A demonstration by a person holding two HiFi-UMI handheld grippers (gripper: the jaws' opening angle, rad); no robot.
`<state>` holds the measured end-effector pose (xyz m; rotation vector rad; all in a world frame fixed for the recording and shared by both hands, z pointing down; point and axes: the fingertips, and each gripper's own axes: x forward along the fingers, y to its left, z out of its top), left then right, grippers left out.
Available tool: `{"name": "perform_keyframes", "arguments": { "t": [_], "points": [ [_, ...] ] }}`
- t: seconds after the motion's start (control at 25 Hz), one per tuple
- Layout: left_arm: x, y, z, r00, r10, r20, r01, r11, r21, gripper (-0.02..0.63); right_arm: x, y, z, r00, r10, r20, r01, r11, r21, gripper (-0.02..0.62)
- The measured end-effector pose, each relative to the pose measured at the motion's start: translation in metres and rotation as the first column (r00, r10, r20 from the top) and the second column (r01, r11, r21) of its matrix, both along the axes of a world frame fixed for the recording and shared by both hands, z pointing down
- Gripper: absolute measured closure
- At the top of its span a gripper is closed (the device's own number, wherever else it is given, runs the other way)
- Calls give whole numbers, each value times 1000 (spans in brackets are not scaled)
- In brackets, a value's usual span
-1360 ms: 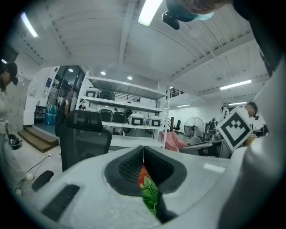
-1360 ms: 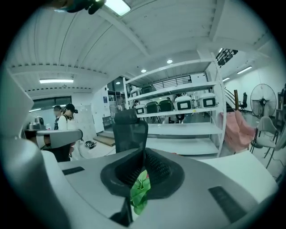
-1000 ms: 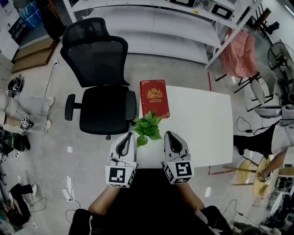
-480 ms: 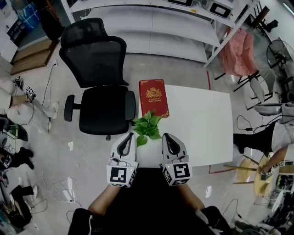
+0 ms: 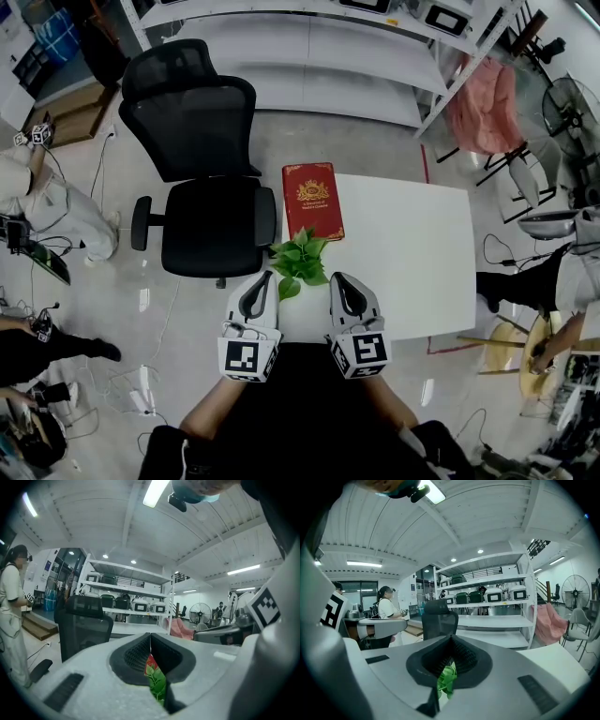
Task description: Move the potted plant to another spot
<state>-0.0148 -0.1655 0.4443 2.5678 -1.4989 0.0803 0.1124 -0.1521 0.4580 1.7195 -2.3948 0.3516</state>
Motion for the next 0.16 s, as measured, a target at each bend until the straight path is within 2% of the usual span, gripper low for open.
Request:
{"name": "perform_keyframes", "arguments": {
  "t": [0.16],
  "points": [
    [1, -1, 1, 1000, 8, 3, -8, 1000, 5, 588, -1, -1, 1, 1000, -1, -2, 1, 1000, -1, 583]
  ]
}}
